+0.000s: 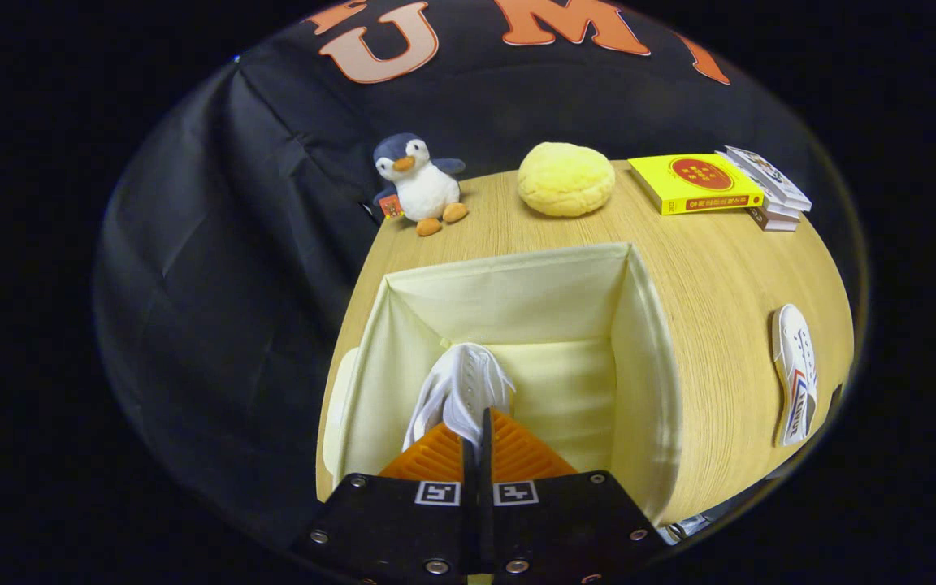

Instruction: Open the storage box then place both shoes into the box .Put the left shoe in first, then the right shoe, with the right side of both shoes facing outward in a uniform manner.

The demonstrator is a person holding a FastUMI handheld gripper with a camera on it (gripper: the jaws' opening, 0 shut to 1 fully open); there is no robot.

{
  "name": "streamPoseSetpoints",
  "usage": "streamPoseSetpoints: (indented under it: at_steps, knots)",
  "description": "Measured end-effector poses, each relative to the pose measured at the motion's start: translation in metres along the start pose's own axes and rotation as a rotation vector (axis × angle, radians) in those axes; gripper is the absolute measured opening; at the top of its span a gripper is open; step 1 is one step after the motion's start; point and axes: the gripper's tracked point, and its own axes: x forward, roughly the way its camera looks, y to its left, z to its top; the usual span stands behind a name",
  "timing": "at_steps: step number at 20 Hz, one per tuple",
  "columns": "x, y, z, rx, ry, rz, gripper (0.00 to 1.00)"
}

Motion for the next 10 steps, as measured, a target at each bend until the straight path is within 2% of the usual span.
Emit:
streamPoseSetpoints:
  at_steps: [4, 6, 9, 10]
  knots:
    - [0.008, 0.003, -0.031, -0.013, 0.129, 0.005, 0.02]
    - [0.007, 0.008, -0.032, -0.025, 0.140, 0.057, 0.04]
    - [-0.010, 0.014, -0.029, -0.019, 0.158, 0.164, 0.12]
    - [-0.018, 0.015, -0.024, -0.006, 0.150, 0.200, 0.17]
